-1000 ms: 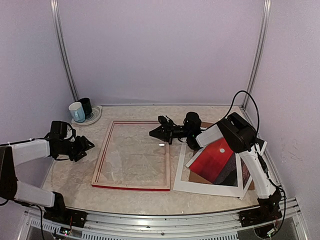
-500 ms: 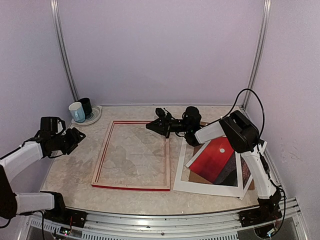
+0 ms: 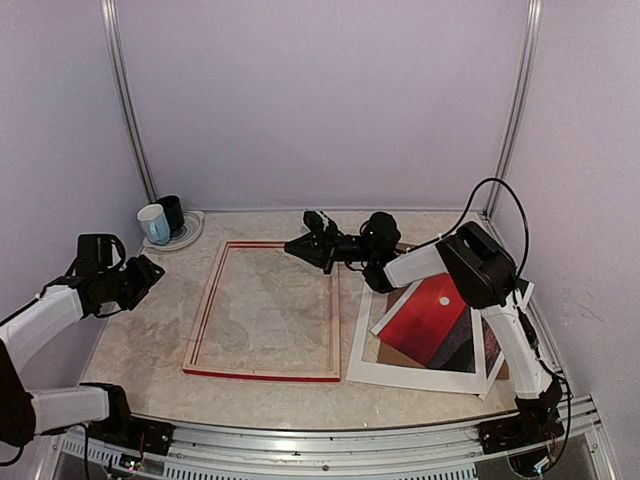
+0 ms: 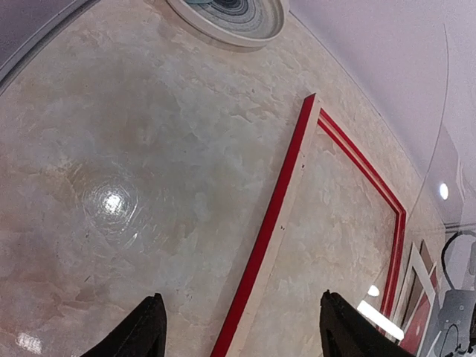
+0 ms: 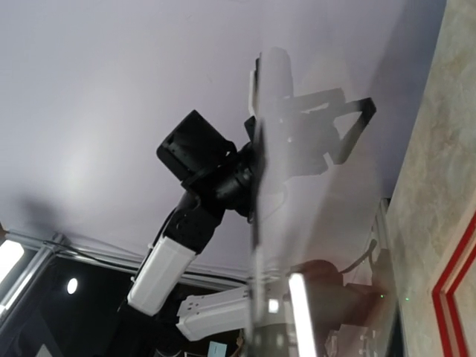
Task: Put the photo into the frame
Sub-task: Place the glass panel at the frame body.
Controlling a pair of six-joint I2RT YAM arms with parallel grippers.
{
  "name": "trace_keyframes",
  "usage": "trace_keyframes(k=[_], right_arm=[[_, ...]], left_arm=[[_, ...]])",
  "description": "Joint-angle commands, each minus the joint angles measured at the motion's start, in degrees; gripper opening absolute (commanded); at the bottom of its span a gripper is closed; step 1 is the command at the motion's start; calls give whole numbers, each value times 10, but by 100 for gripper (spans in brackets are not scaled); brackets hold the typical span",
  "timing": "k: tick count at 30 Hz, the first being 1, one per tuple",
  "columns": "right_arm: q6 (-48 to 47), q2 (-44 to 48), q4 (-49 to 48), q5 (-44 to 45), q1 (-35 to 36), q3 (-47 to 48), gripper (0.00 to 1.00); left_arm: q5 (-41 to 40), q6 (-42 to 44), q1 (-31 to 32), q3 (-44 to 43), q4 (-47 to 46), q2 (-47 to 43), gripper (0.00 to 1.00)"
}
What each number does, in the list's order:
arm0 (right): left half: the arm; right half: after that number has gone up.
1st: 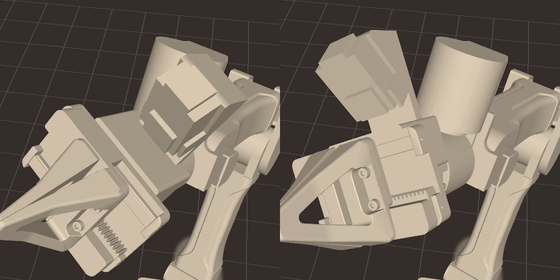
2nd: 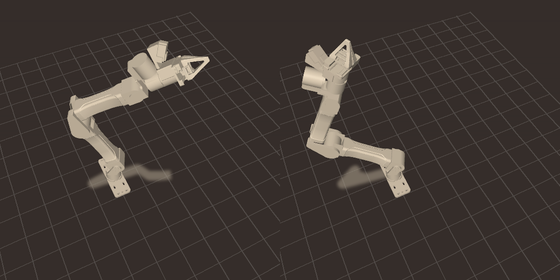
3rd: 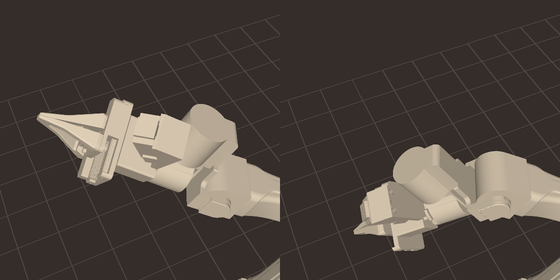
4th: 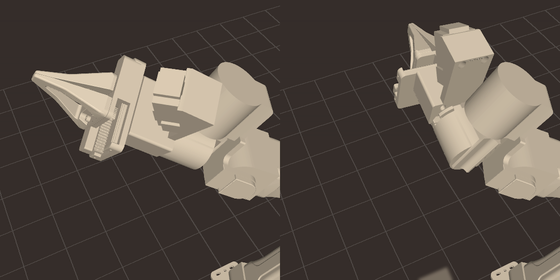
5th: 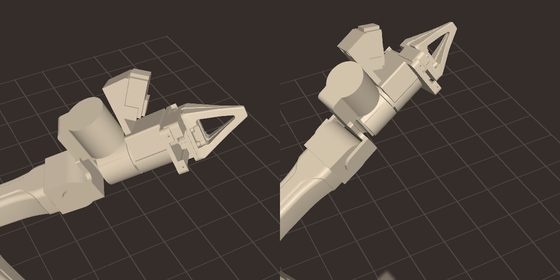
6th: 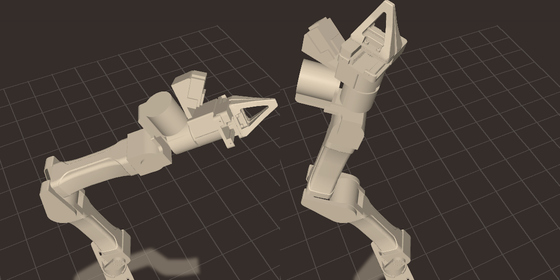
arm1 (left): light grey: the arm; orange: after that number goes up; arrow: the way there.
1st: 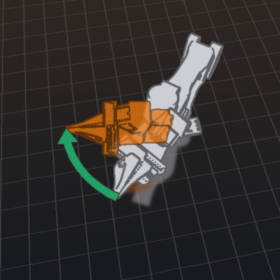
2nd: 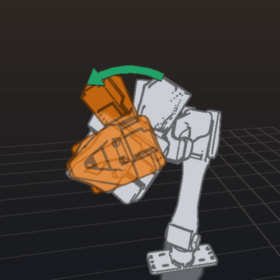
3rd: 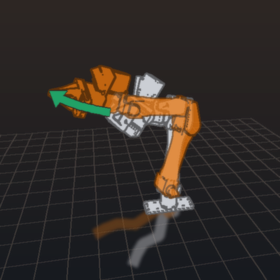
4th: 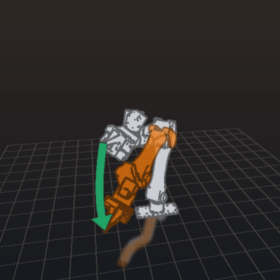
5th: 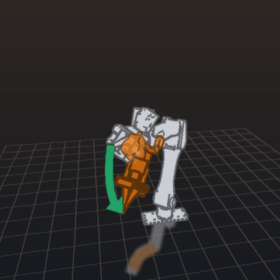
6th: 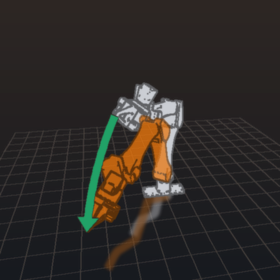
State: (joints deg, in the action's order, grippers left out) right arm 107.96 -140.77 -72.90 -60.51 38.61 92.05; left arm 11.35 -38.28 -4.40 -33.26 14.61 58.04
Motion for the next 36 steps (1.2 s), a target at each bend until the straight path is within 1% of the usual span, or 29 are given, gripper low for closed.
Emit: trace_keyframes(k=[1,5,6,8,10,13,17,28,33,36], right_arm=[[6,28,-36,13,6,2,3],[-17,33,-12,14,6,-16,2],[-33,34,4,11,6,-20,3],[-88,38,77,8,4,-32,3],[-137,38,121,11,2,-50,3],[-179,19,146,10,-2,-65,3],[-229,-13,189,2,-10,-51,3],[-278,-59,195,12,-19,-5,3],[-278,-72,181,17,-23,-3,3],[-276,-79,190,12,-23,-5,3]], left_arm=[[-20,-1,-7,7,10,-14,70],[-19,0,-7,7,11,-19,70],[-19,1,-6,7,12,-21,70],[-18,3,-6,6,14,-23,70],[-17,4,-6,6,17,-25,71],[-5,7,-6,10,19,-26,71],[20,13,-6,24,3,-30,71],[59,35,-6,23,-25,-19,71],[62,41,-6,31,-41,-20,71],[66,39,-6,36,-50,-20,71]])
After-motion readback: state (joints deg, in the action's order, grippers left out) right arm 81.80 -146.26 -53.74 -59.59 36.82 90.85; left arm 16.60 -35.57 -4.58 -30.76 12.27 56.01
